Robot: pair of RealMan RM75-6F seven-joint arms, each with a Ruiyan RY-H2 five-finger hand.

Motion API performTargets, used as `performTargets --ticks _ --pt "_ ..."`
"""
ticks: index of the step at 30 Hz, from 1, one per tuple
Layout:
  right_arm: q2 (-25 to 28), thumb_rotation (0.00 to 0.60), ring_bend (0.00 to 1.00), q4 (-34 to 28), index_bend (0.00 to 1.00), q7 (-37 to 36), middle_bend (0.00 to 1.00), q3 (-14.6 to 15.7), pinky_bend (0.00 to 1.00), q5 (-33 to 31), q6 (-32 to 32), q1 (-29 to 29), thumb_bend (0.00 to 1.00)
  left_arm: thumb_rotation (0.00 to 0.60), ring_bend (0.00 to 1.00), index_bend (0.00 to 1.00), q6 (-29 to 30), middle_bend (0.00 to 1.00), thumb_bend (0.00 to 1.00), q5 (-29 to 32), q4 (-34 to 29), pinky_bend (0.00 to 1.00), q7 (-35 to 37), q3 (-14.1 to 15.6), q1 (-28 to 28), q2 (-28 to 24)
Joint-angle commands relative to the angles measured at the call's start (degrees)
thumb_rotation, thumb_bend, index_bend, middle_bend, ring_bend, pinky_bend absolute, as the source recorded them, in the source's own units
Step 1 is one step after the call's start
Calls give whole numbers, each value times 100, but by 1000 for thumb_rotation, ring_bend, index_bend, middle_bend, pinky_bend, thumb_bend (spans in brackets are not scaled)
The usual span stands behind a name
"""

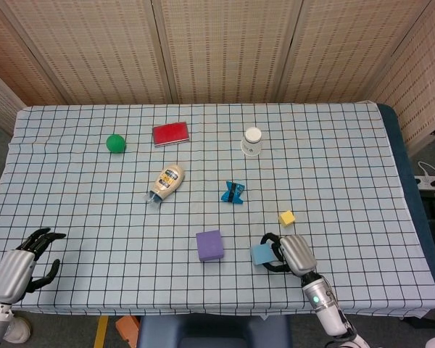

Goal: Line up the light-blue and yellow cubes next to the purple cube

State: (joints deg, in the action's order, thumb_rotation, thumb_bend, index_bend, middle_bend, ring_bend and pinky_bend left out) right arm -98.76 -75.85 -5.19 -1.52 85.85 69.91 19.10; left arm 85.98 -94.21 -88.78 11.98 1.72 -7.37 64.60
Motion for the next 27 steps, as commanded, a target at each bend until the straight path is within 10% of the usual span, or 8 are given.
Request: performTargets --ticks 1,27 --pt "-142 600 803 -178 643 215 862 -188 1000 -268 -37 -9 97 600 138 254 -7 272 501 -16 -10 395 1 12 -4 -8" --pt "-1113 600 804 -34 648 943 862 -594 1000 -955 -436 347 98 600 138 255 -91 272 502 -55 -19 395 16 72 -44 -43"
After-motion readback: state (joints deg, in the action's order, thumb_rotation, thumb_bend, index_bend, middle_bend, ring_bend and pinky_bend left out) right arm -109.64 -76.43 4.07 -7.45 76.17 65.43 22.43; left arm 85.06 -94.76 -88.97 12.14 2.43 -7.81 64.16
